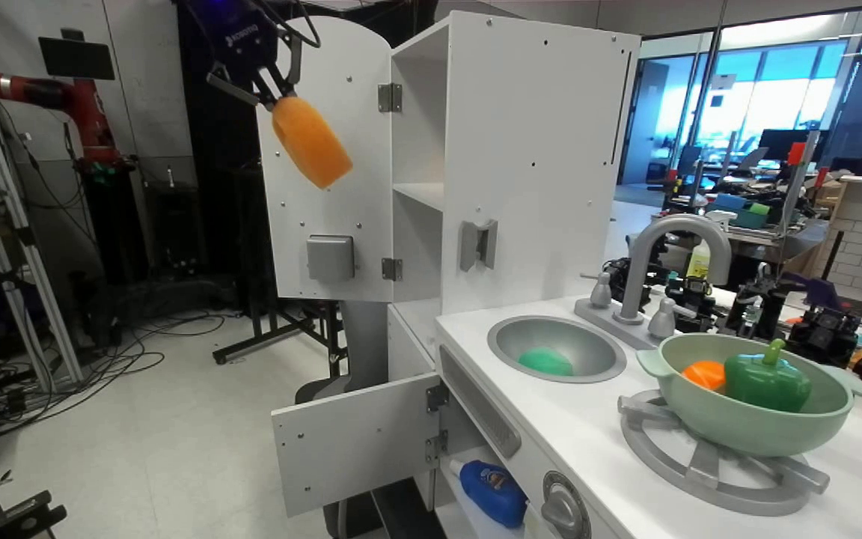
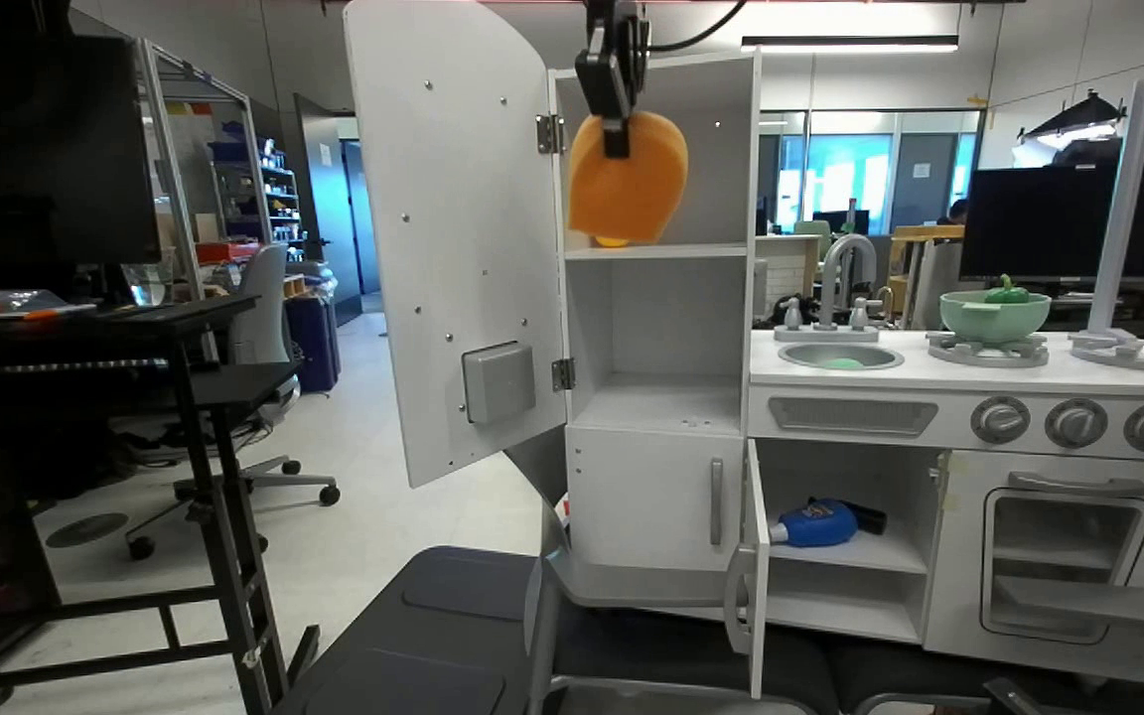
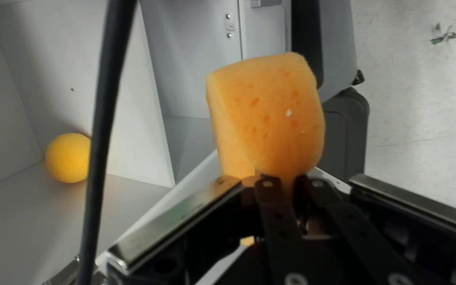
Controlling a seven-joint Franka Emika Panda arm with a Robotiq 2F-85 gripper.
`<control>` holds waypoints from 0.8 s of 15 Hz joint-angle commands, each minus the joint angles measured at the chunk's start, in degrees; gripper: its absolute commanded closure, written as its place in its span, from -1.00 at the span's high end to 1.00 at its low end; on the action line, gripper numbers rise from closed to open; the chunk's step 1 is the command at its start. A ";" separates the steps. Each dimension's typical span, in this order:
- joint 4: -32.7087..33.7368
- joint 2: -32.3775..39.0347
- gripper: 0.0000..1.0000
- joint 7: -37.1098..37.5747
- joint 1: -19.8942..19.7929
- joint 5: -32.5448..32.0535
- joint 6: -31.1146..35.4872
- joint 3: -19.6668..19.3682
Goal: Open the top cabinet at the left, then put the yellow plushie and the orange sponge in the top compartment of the top cabinet
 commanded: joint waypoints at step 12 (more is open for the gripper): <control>14.92 17.05 -0.95 32.72 3.41 -27.57 5.44 -10.63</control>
